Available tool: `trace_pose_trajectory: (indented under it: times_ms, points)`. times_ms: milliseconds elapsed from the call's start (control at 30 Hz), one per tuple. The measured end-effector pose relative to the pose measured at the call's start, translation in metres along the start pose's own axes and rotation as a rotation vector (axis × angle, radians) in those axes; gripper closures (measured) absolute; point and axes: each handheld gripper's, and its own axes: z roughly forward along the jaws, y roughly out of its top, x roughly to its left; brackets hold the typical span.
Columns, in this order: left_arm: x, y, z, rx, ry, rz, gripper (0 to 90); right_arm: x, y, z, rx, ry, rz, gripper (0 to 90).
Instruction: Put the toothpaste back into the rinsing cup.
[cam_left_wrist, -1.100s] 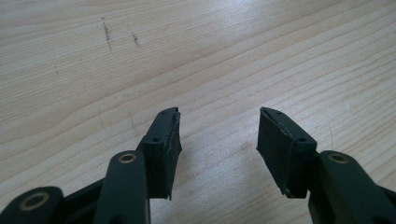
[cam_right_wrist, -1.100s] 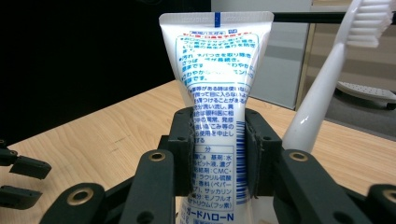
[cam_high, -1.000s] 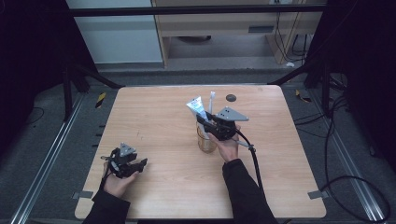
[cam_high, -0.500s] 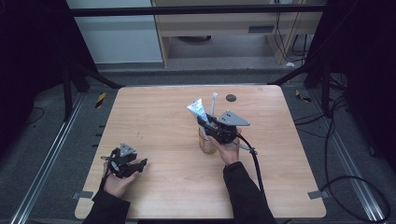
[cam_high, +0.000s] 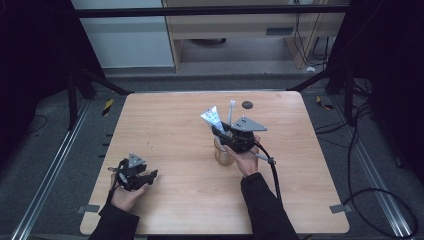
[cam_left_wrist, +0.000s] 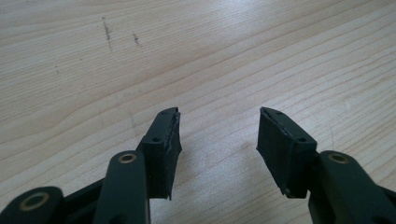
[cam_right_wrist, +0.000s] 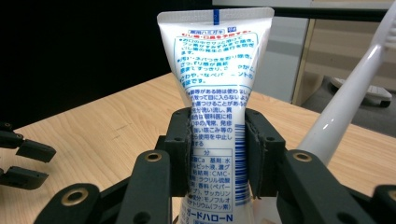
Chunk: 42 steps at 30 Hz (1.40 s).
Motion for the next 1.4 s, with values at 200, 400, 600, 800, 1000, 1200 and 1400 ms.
trace_pose_trajectory:
  times_ms: [200, 400, 600, 800, 1000, 1200, 1400]
  points:
    - [0.0, 0.0, 0.0, 0.001, 0.0, 0.001, 47.9, -0.001, 0.005, -0.007, 0.027, -0.003, 0.016, 64.8]
    - [0.0, 0.0, 0.0, 0.0, 0.0, -0.001, 47.9, 0.0, 0.007, -0.012, 0.042, -0.007, 0.012, 65.4]
    - [-0.001, 0.0, 0.0, -0.001, 0.0, 0.0, 47.9, 0.002, 0.002, -0.02, 0.015, -0.013, -0.002, 67.0]
    - [-0.001, 0.0, 0.0, -0.002, 0.001, 0.001, 47.9, 0.005, -0.007, -0.031, -0.037, -0.015, -0.015, 67.9]
    - [-0.001, 0.0, 0.0, 0.001, 0.002, 0.003, 47.9, 0.006, -0.013, -0.038, -0.06, -0.018, -0.016, 68.5]
    - [-0.001, 0.0, 0.0, 0.0, 0.001, 0.003, 47.9, 0.007, -0.018, -0.038, -0.064, -0.017, -0.035, 69.2]
    - [-0.001, 0.0, 0.0, -0.001, 0.0, 0.002, 47.9, 0.009, -0.024, -0.035, -0.04, -0.016, -0.045, 69.3]
